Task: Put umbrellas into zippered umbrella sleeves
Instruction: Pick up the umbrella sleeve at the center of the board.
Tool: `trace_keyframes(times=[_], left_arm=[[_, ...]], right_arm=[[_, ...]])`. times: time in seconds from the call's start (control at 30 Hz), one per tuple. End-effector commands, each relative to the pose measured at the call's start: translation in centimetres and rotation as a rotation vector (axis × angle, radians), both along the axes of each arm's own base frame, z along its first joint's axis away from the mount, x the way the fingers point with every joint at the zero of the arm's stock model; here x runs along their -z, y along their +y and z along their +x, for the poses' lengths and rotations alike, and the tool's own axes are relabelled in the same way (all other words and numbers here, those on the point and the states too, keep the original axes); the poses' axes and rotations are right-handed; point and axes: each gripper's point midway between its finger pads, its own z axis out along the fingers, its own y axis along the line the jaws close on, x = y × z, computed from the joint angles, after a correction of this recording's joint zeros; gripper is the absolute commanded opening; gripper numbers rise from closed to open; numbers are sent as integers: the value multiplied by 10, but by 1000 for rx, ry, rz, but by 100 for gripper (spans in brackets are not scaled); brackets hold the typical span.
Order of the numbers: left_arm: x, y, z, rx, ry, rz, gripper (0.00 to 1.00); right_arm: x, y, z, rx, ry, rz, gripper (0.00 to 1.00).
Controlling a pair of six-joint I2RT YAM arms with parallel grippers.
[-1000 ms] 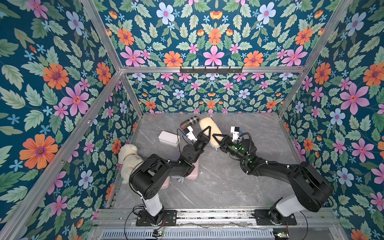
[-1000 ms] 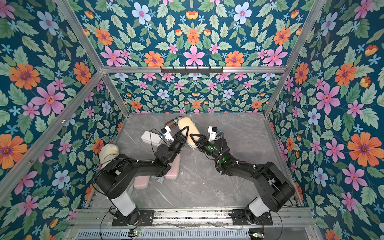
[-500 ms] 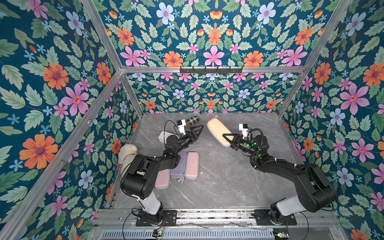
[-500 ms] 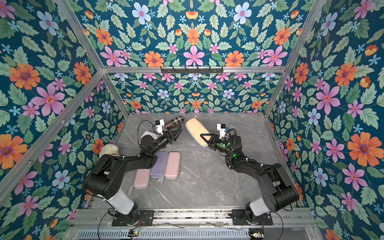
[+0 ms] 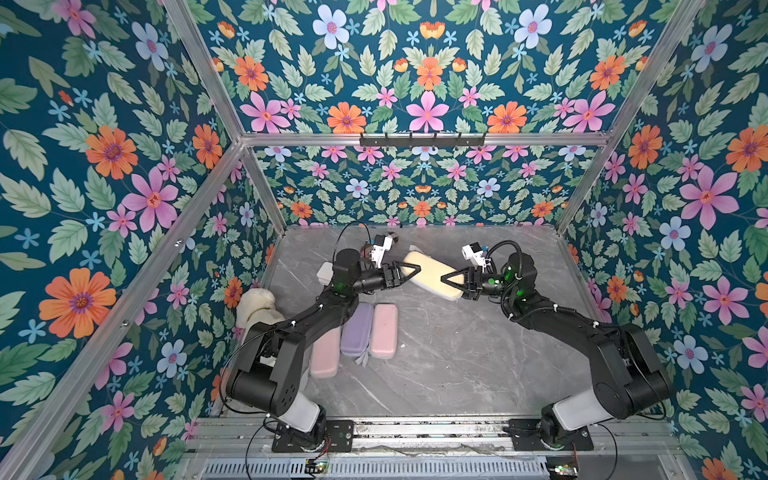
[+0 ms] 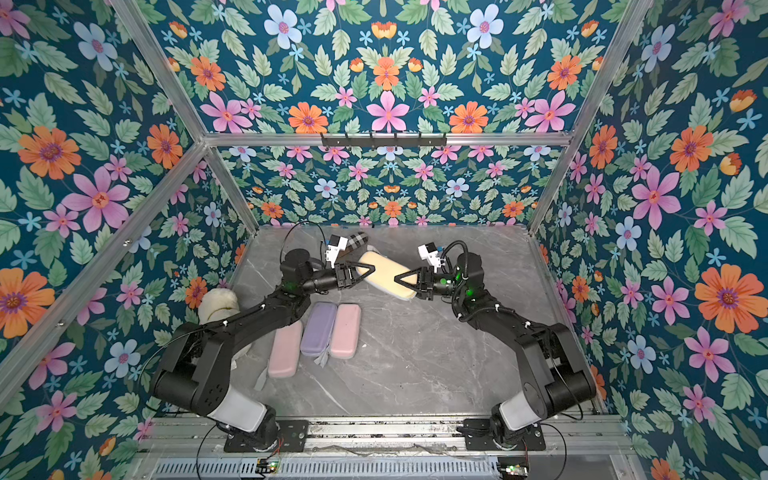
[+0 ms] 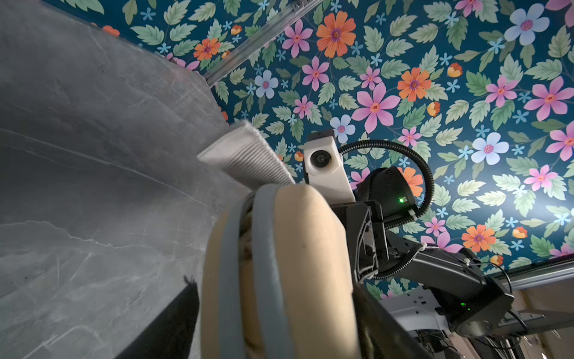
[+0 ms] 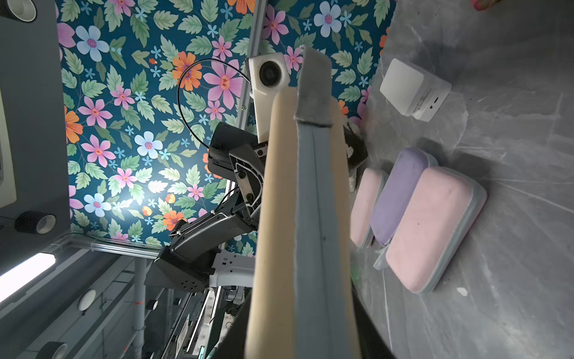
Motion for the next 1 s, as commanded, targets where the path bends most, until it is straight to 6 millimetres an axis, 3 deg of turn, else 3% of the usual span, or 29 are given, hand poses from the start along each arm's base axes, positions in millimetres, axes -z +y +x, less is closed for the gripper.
trace_keyframes(times=[0.0, 0.13, 0.3, 0.43, 0.6, 0.77, 0.87, 0.97], left_arm=[[2, -2, -2, 24, 25, 1, 77], [-11, -5, -4, 66, 42, -92, 68], [-16, -9, -1, 93, 36, -108, 45], [-23, -7, 5, 83, 19, -117, 20], [-24, 13, 26, -23, 17, -127, 0], [-19, 49, 56, -298, 12, -141, 0], [-17, 55, 61, -420, 11, -152, 0], [-21, 56, 60, -472, -2, -147, 0]], right_arm=[[-24, 3, -27, -169, -131, 42, 27], [-22, 5, -26, -186, -124, 39, 27], [-13, 6, -21, -188, -93, 31, 30], [-7, 2, -13, -131, -78, 26, 53], [12, -19, -1, 18, -26, 5, 61], [49, -51, 9, 269, 11, -73, 62], [79, -62, 13, 440, -52, -267, 53], [82, -63, 9, 506, -299, -582, 38]])
